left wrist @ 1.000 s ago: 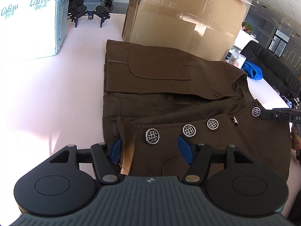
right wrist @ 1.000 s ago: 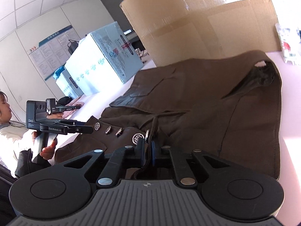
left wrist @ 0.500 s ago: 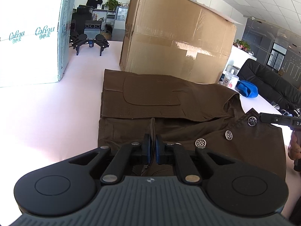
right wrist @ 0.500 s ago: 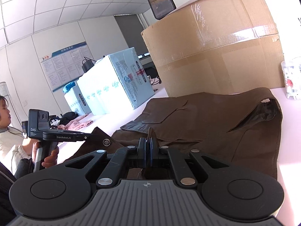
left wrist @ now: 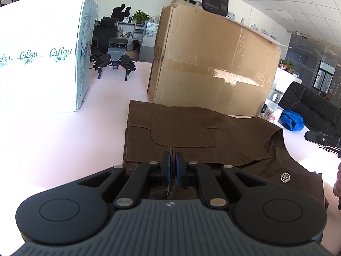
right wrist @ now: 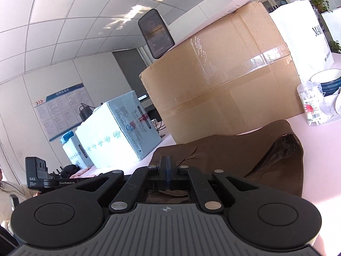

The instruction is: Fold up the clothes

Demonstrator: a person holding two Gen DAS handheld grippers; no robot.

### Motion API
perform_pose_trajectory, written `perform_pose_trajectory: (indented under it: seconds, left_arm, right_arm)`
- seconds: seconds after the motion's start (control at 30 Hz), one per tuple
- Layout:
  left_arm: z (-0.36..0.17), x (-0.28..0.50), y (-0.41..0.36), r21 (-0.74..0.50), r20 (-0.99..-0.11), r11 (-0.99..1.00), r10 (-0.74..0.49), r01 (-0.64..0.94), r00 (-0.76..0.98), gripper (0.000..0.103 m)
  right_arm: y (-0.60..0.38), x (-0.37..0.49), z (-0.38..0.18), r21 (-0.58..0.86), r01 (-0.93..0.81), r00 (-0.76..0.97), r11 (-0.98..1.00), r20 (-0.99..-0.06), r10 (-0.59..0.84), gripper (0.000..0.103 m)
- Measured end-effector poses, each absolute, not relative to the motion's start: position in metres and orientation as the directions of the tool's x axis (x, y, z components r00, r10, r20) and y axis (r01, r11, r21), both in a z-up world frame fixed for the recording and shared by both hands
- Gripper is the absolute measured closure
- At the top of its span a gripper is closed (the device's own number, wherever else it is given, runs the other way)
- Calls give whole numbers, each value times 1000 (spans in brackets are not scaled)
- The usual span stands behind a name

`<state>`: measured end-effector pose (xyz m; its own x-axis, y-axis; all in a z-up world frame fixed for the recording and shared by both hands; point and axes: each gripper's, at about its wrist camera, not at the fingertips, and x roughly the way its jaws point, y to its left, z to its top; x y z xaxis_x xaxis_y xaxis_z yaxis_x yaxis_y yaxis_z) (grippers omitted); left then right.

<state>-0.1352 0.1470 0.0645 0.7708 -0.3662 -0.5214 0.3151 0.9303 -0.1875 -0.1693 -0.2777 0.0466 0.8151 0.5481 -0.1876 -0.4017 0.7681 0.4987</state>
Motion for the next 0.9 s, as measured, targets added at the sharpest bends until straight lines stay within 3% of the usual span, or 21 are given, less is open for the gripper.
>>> perform_pose_trajectory:
  seconds: [0.13,0.17,0.2,0.23,0.27,0.47,0.57,0.63,0.67,0.7,0.73,0.8,0.9]
  left_arm:
    - [49,-116,135,-102,-628,969,-238,225,741,98]
    - [45,-114,133,-82,-643,973,-219,218,734,98]
    - [41,-112,131,-67,-656,975,-204,214,726,97]
    - [38,-111,130,-63,-664,975,-199,212,721,97]
    - [36,-111,131,-64,-666,976,-198,210,719,97]
    - [34,-109,147,-151,-653,970,-241,189,718,95]
    - [36,-111,152,-177,-631,965,-262,192,731,95]
    - [38,-114,152,-181,-616,963,-267,197,741,95]
    - [39,-114,152,-178,-612,964,-266,198,745,95]
    - [40,-115,151,-171,-606,966,-260,196,752,95]
    - [41,-116,151,-160,-601,968,-249,191,759,95]
    - [41,-116,151,-156,-597,970,-243,186,764,95]
    - [42,-116,154,-178,-591,967,-252,181,766,95]
  right_arm:
    - [-272,-158,41,463,-358,791,811,-310,527,92]
    - [-273,-157,39,466,-354,778,811,-334,532,65]
    - [-273,-158,37,469,-349,765,811,-357,536,29]
    - [-273,-158,35,472,-344,752,812,-380,539,21]
    - [-273,-158,32,471,-344,733,812,-405,546,19]
    - [-266,-155,21,486,-345,624,803,-520,583,19]
    - [-253,-163,23,438,-418,599,796,-526,604,21]
    - [-244,-171,27,379,-459,618,803,-513,596,30]
    - [-242,-173,28,349,-463,636,815,-510,580,51]
    - [-240,-174,29,331,-448,651,830,-515,557,81]
    - [-238,-172,28,323,-419,665,849,-527,529,90]
    - [-238,-170,25,325,-397,671,858,-536,513,97]
    - [-241,-171,23,331,-393,682,858,-521,514,99]
